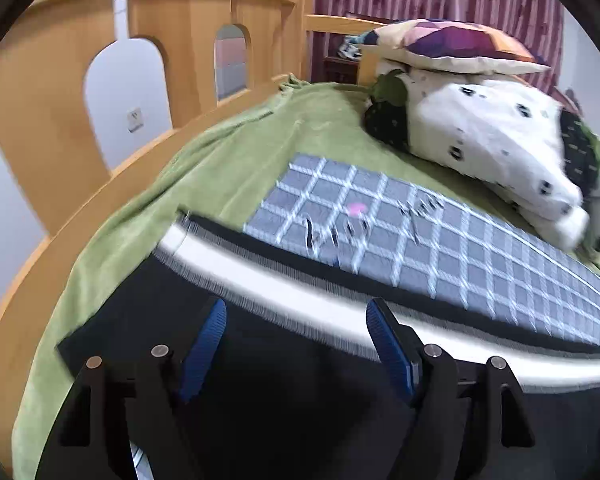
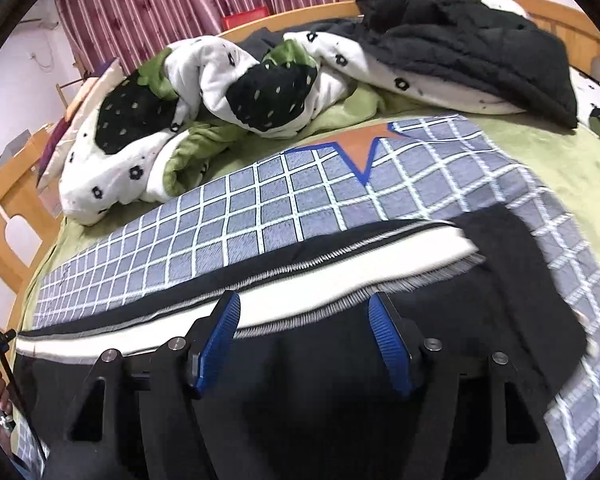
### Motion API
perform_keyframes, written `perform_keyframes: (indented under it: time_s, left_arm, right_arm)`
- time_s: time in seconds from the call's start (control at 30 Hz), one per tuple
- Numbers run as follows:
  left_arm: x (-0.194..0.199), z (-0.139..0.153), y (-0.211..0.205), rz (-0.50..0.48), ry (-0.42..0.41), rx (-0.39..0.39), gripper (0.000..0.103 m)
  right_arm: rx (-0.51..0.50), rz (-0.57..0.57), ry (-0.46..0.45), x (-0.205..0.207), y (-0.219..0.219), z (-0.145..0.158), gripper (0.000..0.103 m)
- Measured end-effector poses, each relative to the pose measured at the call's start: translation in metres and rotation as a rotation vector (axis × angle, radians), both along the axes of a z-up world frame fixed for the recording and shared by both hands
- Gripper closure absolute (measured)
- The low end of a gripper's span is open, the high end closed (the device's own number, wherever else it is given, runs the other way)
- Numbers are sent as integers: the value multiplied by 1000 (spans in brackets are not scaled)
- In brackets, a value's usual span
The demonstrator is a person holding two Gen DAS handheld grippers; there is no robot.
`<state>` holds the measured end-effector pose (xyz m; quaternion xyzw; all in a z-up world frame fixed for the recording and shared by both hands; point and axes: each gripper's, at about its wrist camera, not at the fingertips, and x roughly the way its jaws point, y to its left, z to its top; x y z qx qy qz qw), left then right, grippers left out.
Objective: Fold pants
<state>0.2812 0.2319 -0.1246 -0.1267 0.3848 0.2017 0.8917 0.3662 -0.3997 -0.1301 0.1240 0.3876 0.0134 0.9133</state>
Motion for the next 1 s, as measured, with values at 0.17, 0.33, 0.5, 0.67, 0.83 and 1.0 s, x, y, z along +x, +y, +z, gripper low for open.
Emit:
perform_keyframes:
  time_s: [0.17, 0.33, 0.5, 0.67, 0.83, 1.0]
  left_arm:
    - [-78, -18, 0, -46, -21, -157, 32]
    - [-131, -56, 8, -40, -16, -366, 32]
    - [-132, -83, 14, -29, 10, -447, 32]
    - [-112, -93, 25, 4, -35, -473, 32]
    - [-84, -93, 32, 34, -38, -421, 49]
    - [-61, -93, 44, 104, -6, -395, 87]
  right_arm:
    - [-5, 26, -6, -69, -17, 11, 27]
    - [42, 10, 40, -129, -41, -11, 27]
    - [110, 3, 54, -158, -57, -33, 27]
    - [178, -36, 48, -152, -65, -47, 27]
    - [171, -91, 49, -115, -66, -58, 27]
    - [161, -194, 76, -60, -76, -73, 59]
